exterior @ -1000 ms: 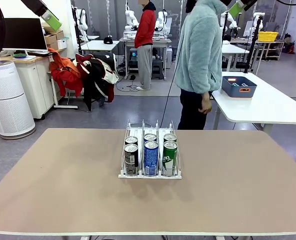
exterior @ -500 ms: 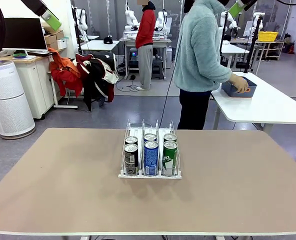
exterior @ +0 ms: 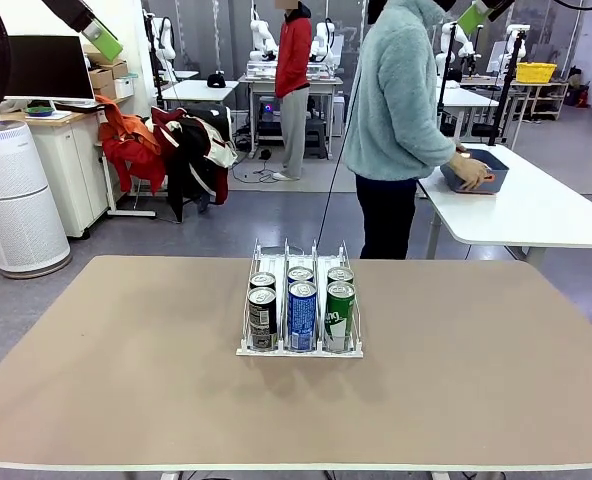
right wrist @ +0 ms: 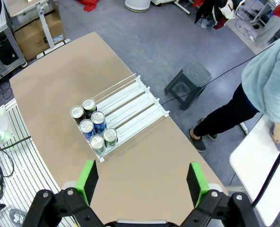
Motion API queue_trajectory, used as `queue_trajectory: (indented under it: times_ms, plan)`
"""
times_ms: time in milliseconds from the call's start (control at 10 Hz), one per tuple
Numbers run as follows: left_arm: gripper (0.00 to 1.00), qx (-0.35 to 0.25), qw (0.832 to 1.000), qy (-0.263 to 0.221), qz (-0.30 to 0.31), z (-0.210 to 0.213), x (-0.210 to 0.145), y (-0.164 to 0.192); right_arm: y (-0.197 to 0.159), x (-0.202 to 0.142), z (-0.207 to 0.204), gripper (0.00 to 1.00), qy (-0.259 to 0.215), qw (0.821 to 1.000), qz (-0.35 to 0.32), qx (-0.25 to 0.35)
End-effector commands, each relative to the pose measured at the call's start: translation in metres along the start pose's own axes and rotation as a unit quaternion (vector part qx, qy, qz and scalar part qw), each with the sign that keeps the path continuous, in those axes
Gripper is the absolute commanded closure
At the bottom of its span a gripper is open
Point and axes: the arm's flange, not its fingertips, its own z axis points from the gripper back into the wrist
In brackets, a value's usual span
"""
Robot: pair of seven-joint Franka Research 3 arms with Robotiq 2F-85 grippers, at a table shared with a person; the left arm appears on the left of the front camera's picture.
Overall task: Fill the beverage cans into the dispenser.
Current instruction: Pick up the Ionic drink handed by the human.
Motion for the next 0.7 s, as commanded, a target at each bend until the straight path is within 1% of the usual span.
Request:
queue_trajectory:
  times_ms: [0, 600]
  plan:
    - [0.00, 0.008, 1.000, 0.004, 0.002, 0.0008, 0.0000, 0.0004, 0.0009, -0.0005, -0.0005, 0.00, 0.002, 1.000, 0.003, 0.000]
    - [0.00, 0.008, 1.000, 0.004, 0.002, 0.0008, 0.0000, 0.0004, 0.0009, -0.0005, -0.0005, 0.00, 0.002, 1.000, 0.003, 0.000]
